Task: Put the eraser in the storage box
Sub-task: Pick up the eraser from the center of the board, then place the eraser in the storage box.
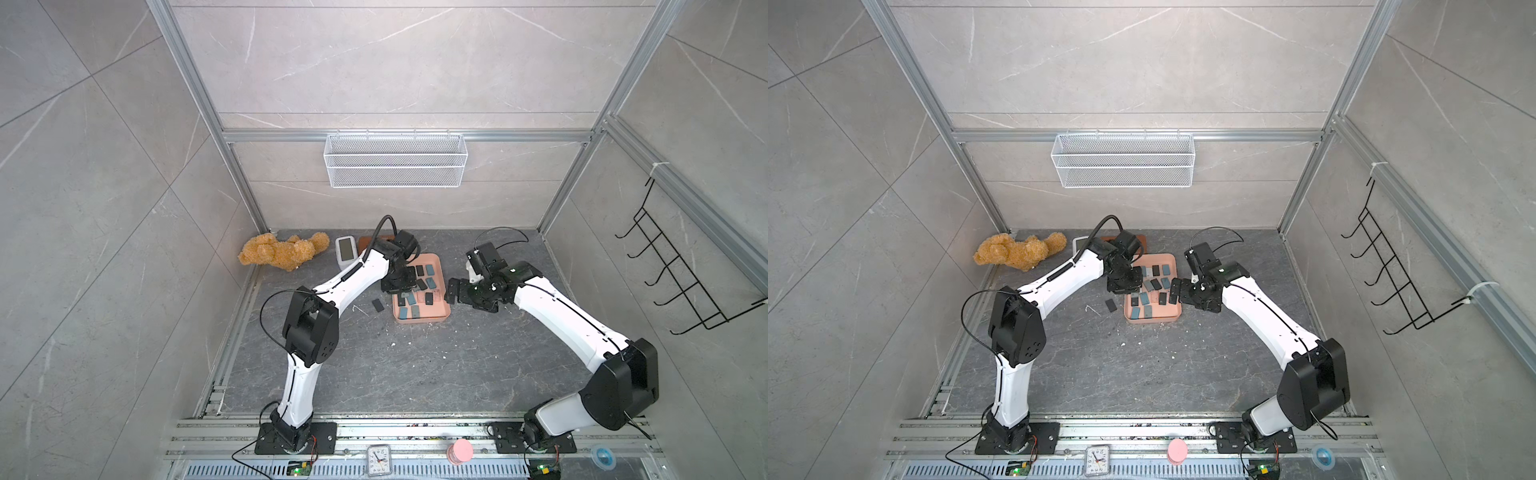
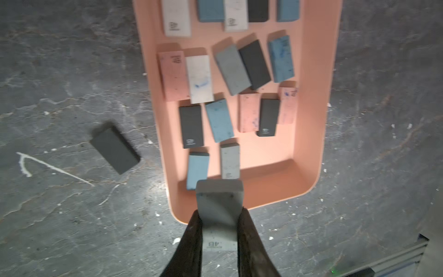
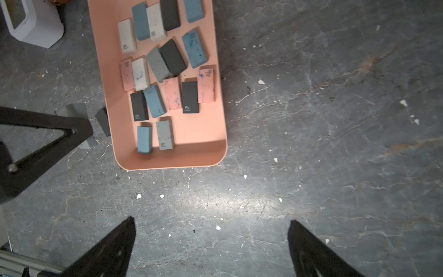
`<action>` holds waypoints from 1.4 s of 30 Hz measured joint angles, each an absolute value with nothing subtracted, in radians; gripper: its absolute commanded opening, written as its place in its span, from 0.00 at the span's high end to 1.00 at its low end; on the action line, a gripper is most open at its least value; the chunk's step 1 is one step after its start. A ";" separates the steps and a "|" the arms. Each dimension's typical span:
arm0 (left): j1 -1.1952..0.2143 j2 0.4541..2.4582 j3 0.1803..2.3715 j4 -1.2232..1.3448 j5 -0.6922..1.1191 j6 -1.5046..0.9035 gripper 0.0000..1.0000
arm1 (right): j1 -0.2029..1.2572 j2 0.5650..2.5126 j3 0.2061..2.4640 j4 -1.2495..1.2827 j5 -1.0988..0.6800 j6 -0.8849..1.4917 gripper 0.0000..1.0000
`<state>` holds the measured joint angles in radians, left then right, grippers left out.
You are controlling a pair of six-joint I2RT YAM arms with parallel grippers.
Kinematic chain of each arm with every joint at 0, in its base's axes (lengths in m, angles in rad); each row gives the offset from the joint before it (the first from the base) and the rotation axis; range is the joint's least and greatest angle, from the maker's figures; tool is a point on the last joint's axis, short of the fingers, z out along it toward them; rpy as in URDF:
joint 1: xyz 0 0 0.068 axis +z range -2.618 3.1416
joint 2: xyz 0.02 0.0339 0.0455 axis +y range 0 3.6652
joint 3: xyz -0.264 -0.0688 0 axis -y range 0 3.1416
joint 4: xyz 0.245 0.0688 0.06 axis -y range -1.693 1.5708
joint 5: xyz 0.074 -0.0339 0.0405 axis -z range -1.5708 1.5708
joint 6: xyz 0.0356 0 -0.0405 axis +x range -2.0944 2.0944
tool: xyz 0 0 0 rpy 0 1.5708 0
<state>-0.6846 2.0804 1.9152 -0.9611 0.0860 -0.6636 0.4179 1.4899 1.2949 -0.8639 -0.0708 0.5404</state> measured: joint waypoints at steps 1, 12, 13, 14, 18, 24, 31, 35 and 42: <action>-0.695 2.087 1.930 -0.961 0.089 -0.671 0.88 | 0.406 1.482 1.285 -0.863 -0.073 0.536 0.00; -0.766 2.244 2.032 -0.945 0.142 -0.755 0.88 | 0.300 1.422 1.210 -0.871 -0.119 0.496 0.00; -0.768 2.252 2.033 -0.941 0.144 -0.760 0.88 | 0.295 1.419 1.207 -0.872 -0.122 0.494 0.00; -0.768 2.262 2.033 -0.938 0.145 -0.766 0.88 | 0.291 1.416 1.203 -0.872 -0.125 0.492 0.00; -0.770 2.292 2.033 -0.934 0.153 -0.780 0.88 | 0.279 1.413 1.194 -0.875 -0.136 0.479 0.00; -0.770 2.305 2.036 -0.926 0.160 -0.788 0.88 | 0.265 1.413 1.177 -0.878 -0.148 0.470 0.00; -0.770 2.352 2.051 -0.911 0.160 -0.789 0.88 | 0.253 1.414 1.177 -0.878 -0.163 0.458 0.00; -0.770 2.377 2.049 -0.912 0.160 -0.789 0.88 | 0.248 1.414 1.177 -0.878 -0.175 0.451 0.01; -0.771 2.378 2.049 -0.912 0.159 -0.789 0.86 | 0.244 1.423 1.177 -0.877 -0.188 0.447 0.00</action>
<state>-0.7712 2.3779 2.0495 -0.9119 0.1593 -0.7895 0.2436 1.4231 1.1770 -0.8768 -0.1883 0.4473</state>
